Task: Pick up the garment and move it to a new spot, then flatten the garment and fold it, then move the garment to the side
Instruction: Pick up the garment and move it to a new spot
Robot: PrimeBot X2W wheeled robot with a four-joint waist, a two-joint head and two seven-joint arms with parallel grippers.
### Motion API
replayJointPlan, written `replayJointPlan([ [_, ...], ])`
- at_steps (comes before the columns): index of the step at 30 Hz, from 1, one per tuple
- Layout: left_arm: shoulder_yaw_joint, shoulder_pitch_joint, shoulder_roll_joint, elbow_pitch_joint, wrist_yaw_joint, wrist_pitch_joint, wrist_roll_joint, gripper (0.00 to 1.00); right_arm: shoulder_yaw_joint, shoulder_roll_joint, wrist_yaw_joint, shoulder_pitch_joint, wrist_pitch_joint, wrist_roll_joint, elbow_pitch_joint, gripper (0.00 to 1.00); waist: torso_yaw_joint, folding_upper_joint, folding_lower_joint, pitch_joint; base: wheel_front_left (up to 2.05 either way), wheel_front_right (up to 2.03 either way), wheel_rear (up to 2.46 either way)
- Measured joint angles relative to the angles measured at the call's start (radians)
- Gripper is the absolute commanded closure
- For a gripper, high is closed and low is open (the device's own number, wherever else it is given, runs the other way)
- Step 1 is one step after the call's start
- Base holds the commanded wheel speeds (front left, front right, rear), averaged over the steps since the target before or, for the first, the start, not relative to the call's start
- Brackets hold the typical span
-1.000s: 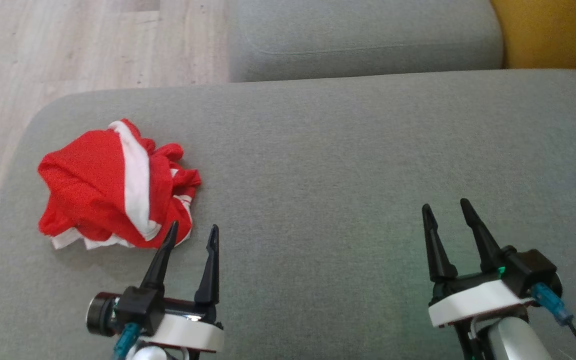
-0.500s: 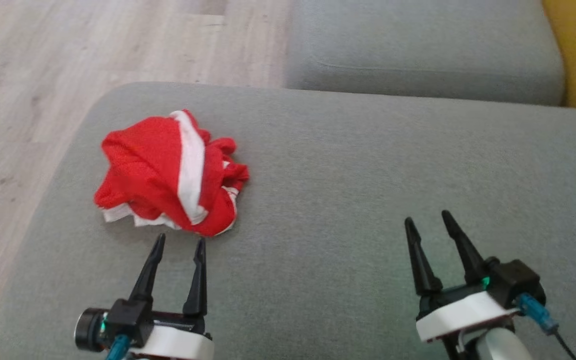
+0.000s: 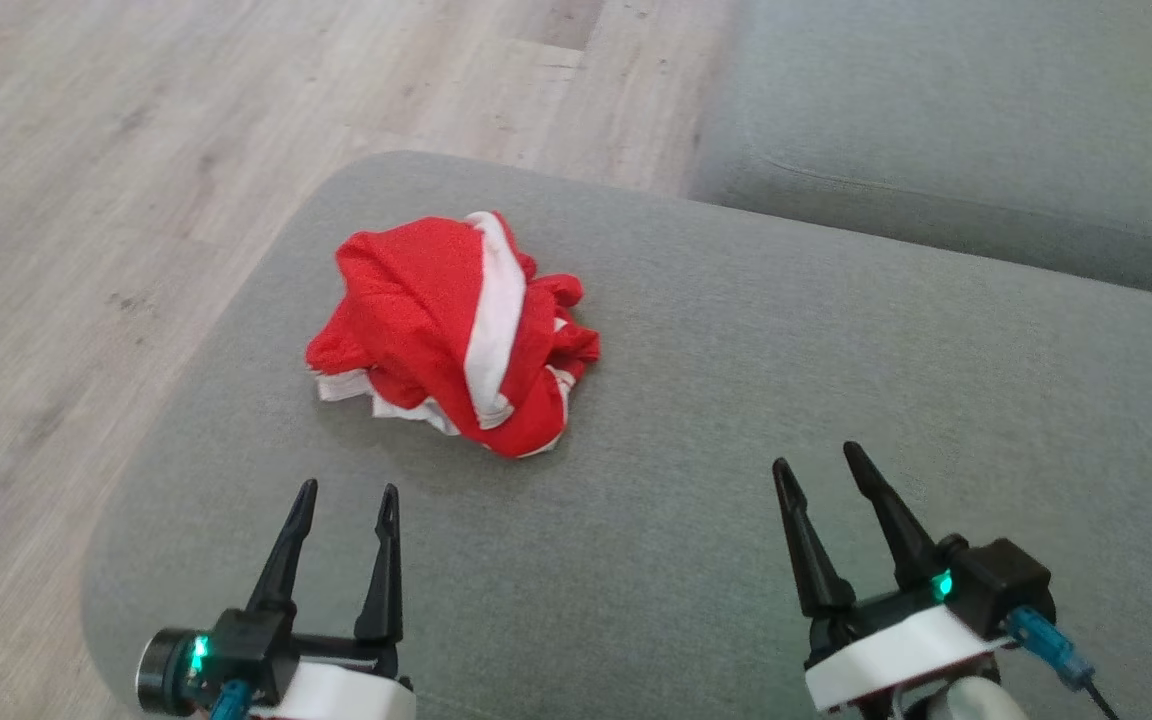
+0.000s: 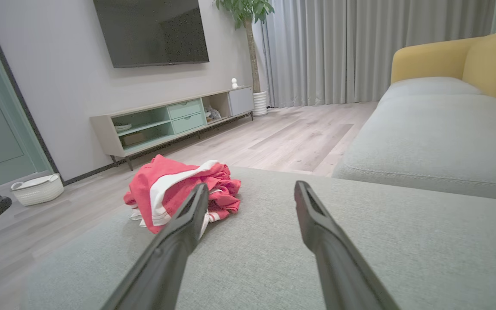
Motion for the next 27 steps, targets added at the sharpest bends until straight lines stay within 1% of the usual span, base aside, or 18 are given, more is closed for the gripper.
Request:
replayJointPlan([
  [5,0.006,0.009,0.000,0.000,-0.005,0.000,0.008,0.00,0.012,0.000,0.000,0.017,0.000,0.012,-0.009,0.00,0.045,0.0000,0.0000,-0.002,0.00,0.00,0.00],
  [11,0.020,0.021,0.000,0.002,-0.006,0.000,0.012,0.00,0.017,0.000,0.000,0.016,0.000,0.017,-0.011,0.00,0.080,0.0000,0.0000,0.004,0.00,0.00,0.00],
  [16,0.024,0.019,0.004,0.002,-0.015,0.000,0.022,0.00,0.018,0.000,0.000,0.015,0.000,0.016,-0.011,0.00,0.080,0.0000,0.0000,0.018,0.00,0.00,0.00],
  [19,0.017,-0.005,0.012,0.018,-0.033,0.000,0.037,0.00,0.013,0.000,0.000,0.012,0.000,0.015,-0.011,0.00,0.073,0.0000,0.0000,0.038,0.00,0.00,0.00],
  [21,-0.004,-0.052,0.030,0.066,-0.053,0.010,0.038,0.00,0.013,0.000,0.000,0.008,0.000,-0.001,-0.011,0.00,0.065,0.0000,0.0000,0.057,0.00,0.00,0.00],
  [24,-0.037,-0.168,0.063,0.129,-0.083,0.072,0.044,0.00,0.005,0.000,0.000,-0.004,0.000,-0.022,-0.011,0.00,0.049,0.0000,0.0001,0.091,0.00,0.00,0.00],
  [26,-0.050,-0.263,0.079,0.157,-0.094,0.113,0.034,0.00,-0.001,0.000,0.000,-0.025,0.000,-0.030,-0.012,0.00,0.036,0.0000,0.0003,0.118,0.00,0.00,0.00],
  [27,-0.061,-0.366,0.096,0.179,-0.101,0.149,0.006,0.00,-0.005,-0.001,0.000,-0.051,0.000,-0.040,-0.012,0.00,0.022,0.0000,0.0003,0.147,0.00,0.00,0.00],
])
